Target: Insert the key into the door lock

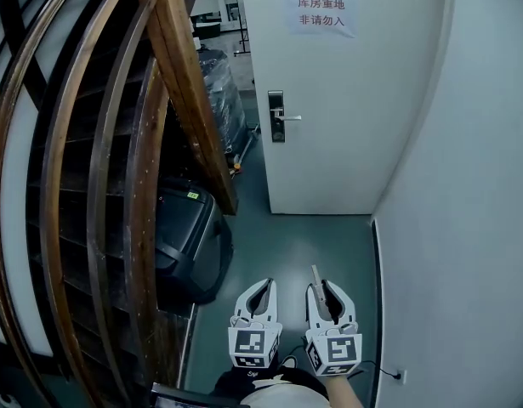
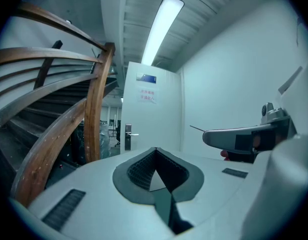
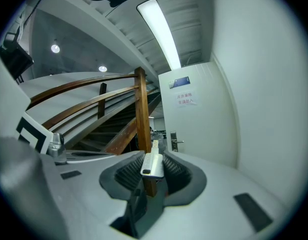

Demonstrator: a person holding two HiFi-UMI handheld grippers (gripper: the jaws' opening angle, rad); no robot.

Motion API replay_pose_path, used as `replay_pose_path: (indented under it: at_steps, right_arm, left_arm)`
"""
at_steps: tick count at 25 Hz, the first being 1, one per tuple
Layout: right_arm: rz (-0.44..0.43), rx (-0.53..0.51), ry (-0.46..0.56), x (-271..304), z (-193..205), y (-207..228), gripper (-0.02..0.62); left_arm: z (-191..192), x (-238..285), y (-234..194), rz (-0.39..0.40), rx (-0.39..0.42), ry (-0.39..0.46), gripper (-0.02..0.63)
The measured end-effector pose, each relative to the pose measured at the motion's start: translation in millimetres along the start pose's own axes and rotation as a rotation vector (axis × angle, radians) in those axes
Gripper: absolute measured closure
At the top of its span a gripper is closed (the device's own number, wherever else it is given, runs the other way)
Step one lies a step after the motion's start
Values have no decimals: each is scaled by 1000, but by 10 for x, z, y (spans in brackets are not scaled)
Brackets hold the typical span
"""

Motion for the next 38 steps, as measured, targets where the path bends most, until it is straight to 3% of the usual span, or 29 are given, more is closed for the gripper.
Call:
replay_pose_path:
  at_steps: [12,21,31,38]
  right_arm:
    - [3,-36,12,1229,-490,160,477]
    - [4,-21,20,2127,-743,179,477]
    - [21,-21,-34,2634,-748,278,477]
    - [-31,-24,-46,3236,-838,518,477]
  left_arm:
    - [-480,1123,-679,30,3,26,601]
    - [-681,1772,-1341,30,1,-4,603]
    - [-649,2225,-1600,45,-31,-47,601]
    - [-770,2723,-1763,7,-30,-61,601]
Point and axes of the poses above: the fingertips, and each gripper's own axes: x forward along the fingers, y to its right, z out of its underside, the point moved 8 cm from there along -x, backward along the fingers, and after that the axes turned 13 degrees about -y, right-handed, at the moved point
